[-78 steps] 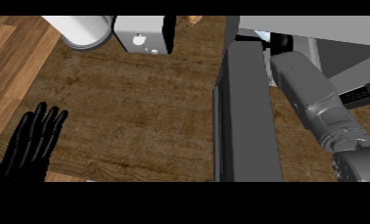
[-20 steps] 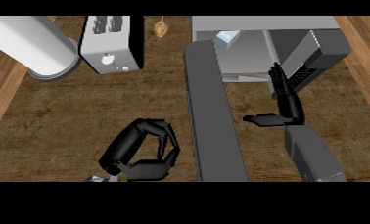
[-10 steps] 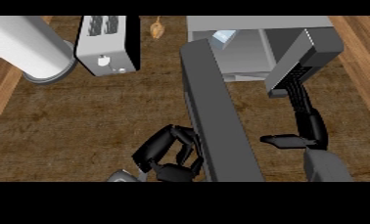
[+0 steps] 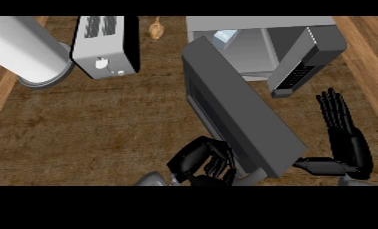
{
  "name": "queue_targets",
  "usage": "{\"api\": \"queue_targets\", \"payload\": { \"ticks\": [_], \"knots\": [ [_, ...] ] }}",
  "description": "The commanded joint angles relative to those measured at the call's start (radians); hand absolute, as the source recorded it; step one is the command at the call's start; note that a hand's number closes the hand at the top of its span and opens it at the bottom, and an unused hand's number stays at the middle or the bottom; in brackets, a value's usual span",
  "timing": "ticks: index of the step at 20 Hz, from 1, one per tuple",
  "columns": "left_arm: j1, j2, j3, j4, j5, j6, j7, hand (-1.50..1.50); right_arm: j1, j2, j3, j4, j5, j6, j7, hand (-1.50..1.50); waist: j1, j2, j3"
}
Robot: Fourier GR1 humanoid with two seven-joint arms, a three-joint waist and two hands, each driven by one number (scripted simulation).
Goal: Pick up the milk, place it into the microwave and close the microwave
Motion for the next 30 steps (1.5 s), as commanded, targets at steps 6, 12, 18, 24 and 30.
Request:
{"api": "queue_targets", "payload": {
  "ticks": [6,12,18,24,30],
  "knots": [
    [-0.127,-0.006,-0.233,0.041,0.247,0.373,0.01,1.5,0.047,-0.059,-0.016,-0.21,-0.151,0.138,0.149,-1.5,-0.046,0.012,-0.002],
    [-0.27,-0.006,-0.184,0.073,0.381,0.465,-0.026,1.5,0.031,-0.085,0.003,-0.28,-0.202,0.205,0.18,-1.5,-0.093,0.022,-0.003],
    [-0.37,-0.007,-0.162,0.115,0.472,0.513,-0.093,1.5,0.016,-0.147,0.037,-0.344,-0.245,0.299,0.24,-1.5,-0.141,0.034,-0.005],
    [-0.467,-0.007,-0.116,0.186,0.569,0.571,-0.079,1.5,-0.002,-0.168,0.036,-0.391,-0.319,0.337,0.284,-1.5,-0.184,0.042,-0.004],
    [-0.537,-0.007,-0.049,0.271,0.661,0.588,-0.09,1.5,-0.009,-0.164,0.044,-0.409,-0.376,0.354,0.308,-1.5,-0.219,0.064,-0.003]
  ]
}}
